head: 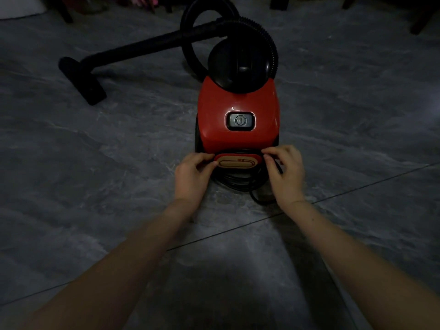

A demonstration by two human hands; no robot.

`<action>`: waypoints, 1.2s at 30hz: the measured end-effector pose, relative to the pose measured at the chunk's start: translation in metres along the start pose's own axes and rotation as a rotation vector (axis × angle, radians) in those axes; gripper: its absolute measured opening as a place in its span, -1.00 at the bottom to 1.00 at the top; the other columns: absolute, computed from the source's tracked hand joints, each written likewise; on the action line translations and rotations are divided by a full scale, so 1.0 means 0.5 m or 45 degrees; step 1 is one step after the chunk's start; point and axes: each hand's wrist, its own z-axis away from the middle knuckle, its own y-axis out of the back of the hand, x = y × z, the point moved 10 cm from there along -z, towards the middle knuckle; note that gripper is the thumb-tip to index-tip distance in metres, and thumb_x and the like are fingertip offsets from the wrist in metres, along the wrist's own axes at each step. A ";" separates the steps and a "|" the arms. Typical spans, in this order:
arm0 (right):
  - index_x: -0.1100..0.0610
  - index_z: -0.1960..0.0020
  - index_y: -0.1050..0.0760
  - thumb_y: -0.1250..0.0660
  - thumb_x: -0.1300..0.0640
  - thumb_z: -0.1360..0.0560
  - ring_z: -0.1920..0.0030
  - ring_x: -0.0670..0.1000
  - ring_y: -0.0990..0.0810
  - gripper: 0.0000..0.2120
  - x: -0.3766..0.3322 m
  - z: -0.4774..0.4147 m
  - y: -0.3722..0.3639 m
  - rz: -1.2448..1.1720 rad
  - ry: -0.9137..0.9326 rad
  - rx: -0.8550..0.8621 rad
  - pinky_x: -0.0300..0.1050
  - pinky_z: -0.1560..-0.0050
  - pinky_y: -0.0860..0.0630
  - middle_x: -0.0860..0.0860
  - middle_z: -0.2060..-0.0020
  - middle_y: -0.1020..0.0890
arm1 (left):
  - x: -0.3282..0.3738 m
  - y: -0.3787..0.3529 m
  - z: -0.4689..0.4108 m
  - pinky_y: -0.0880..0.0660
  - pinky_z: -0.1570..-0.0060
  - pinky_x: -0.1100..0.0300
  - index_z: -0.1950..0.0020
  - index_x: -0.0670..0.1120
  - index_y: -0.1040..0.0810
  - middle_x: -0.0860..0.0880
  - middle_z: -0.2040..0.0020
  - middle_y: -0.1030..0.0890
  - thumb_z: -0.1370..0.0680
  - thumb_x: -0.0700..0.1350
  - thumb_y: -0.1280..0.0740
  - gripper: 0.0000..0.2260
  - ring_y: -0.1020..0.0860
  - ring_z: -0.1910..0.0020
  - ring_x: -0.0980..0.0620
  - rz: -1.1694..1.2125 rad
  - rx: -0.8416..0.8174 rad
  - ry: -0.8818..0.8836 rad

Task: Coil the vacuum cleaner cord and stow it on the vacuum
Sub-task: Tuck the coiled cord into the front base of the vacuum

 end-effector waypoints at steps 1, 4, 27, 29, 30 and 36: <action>0.13 0.01 -0.62 -0.34 0.29 -0.51 0.02 -0.04 -0.46 -0.87 0.009 -0.003 -0.002 -0.009 -0.049 0.001 -0.47 -0.01 -0.33 -0.04 0.13 -0.50 | 0.000 0.001 0.000 -0.36 0.09 0.53 0.02 -0.14 -0.67 -0.05 0.11 -0.64 -0.44 -0.18 -0.46 -0.86 -0.54 0.14 0.15 0.001 0.003 0.001; 0.07 0.01 -0.63 -0.34 0.30 -0.51 0.08 -0.10 -0.50 -0.82 0.034 0.002 -0.012 -0.111 -0.172 -0.018 -0.49 0.04 -0.36 -0.12 0.19 -0.49 | 0.001 0.001 0.000 -0.34 0.08 0.55 0.02 -0.15 -0.67 -0.04 0.11 -0.64 -0.44 -0.18 -0.46 -0.86 -0.54 0.14 0.16 -0.013 0.007 -0.005; 0.20 -0.13 -0.63 -0.46 0.20 -0.44 0.10 0.03 -0.64 -0.73 0.024 0.019 -0.019 0.164 -0.097 -0.118 -0.32 -0.02 -0.48 0.10 0.08 -0.68 | 0.005 -0.004 0.010 -0.30 0.06 0.62 -0.02 -0.14 -0.67 -0.06 0.05 -0.68 -0.47 -0.18 -0.43 -0.85 -0.56 0.09 0.15 -0.047 0.014 0.033; 0.14 -0.16 -0.62 -0.45 0.16 -0.46 0.08 -0.05 -0.61 -0.72 0.039 0.015 -0.019 0.069 -0.202 -0.150 -0.23 -0.04 -0.54 0.02 0.07 -0.65 | -0.001 -0.006 0.008 -0.32 0.05 0.60 -0.03 -0.12 -0.67 -0.04 0.04 -0.67 -0.47 -0.17 -0.42 -0.85 -0.57 0.07 0.13 -0.013 -0.002 0.079; 0.12 -0.17 -0.61 -0.45 0.15 -0.46 0.06 -0.07 -0.60 -0.71 0.043 0.013 -0.020 0.034 -0.242 -0.165 -0.26 -0.06 -0.53 -0.02 0.06 -0.62 | -0.002 -0.007 0.006 -0.34 0.03 0.57 -0.04 -0.11 -0.67 -0.01 0.03 -0.66 -0.48 -0.17 -0.41 -0.85 -0.57 0.06 0.13 0.006 -0.009 0.101; 0.13 -0.16 -0.61 -0.42 0.19 -0.48 -0.06 -0.03 -0.61 -0.75 0.055 0.006 -0.022 -0.130 -0.407 -0.154 -0.28 -0.16 -0.50 -0.06 0.00 -0.58 | -0.005 -0.010 -0.004 -0.43 -0.03 0.37 -0.08 -0.11 -0.65 -0.03 -0.02 -0.67 -0.52 -0.20 -0.35 -0.83 -0.58 0.01 0.10 0.083 -0.063 0.185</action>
